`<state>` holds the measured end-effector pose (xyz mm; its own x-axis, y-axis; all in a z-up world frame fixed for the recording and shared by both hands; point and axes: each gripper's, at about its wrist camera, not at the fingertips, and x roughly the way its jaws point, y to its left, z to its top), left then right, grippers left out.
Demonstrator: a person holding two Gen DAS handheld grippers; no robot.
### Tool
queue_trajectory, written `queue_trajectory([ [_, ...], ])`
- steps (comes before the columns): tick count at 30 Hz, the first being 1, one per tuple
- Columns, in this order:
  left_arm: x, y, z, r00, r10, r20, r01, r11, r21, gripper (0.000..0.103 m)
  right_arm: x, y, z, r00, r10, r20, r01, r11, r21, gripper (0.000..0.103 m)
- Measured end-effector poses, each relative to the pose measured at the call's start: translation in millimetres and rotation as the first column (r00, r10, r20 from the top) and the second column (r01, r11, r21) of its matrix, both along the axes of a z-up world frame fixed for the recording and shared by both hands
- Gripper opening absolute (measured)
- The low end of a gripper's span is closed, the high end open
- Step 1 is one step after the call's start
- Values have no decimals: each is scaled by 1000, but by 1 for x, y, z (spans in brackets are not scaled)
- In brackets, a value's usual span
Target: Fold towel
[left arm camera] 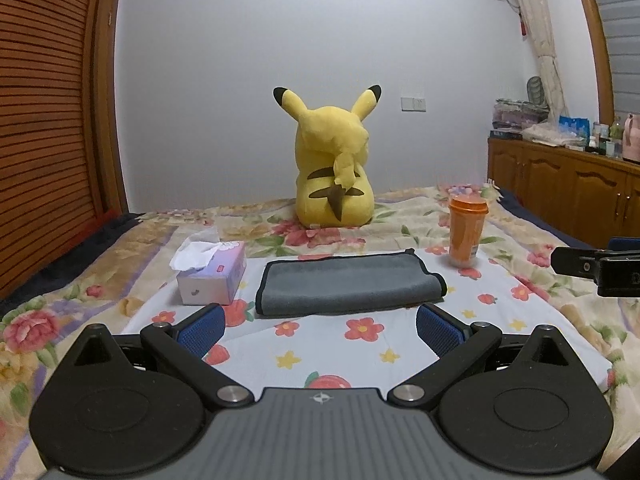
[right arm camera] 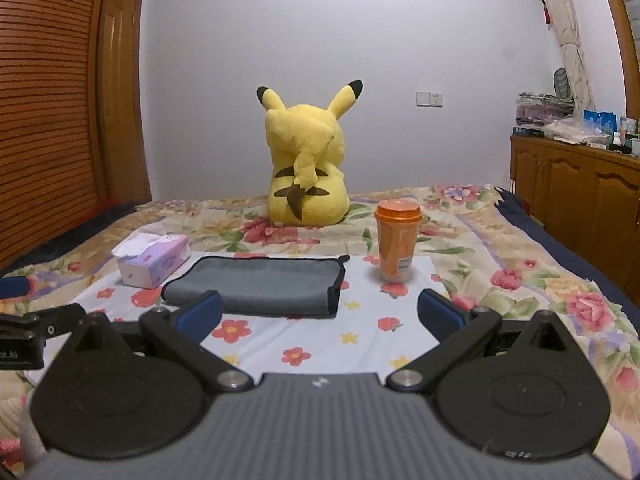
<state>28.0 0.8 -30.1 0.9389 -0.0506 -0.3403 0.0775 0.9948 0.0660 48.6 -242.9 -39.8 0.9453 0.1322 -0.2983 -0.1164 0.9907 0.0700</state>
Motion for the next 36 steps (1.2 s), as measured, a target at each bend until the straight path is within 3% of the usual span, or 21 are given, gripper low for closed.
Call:
queue_trajectory([
  [36, 2, 4, 1, 1000, 11, 1, -11, 1000, -8, 103, -2, -4, 2, 1000, -5, 18, 4, 1000, 6, 103],
])
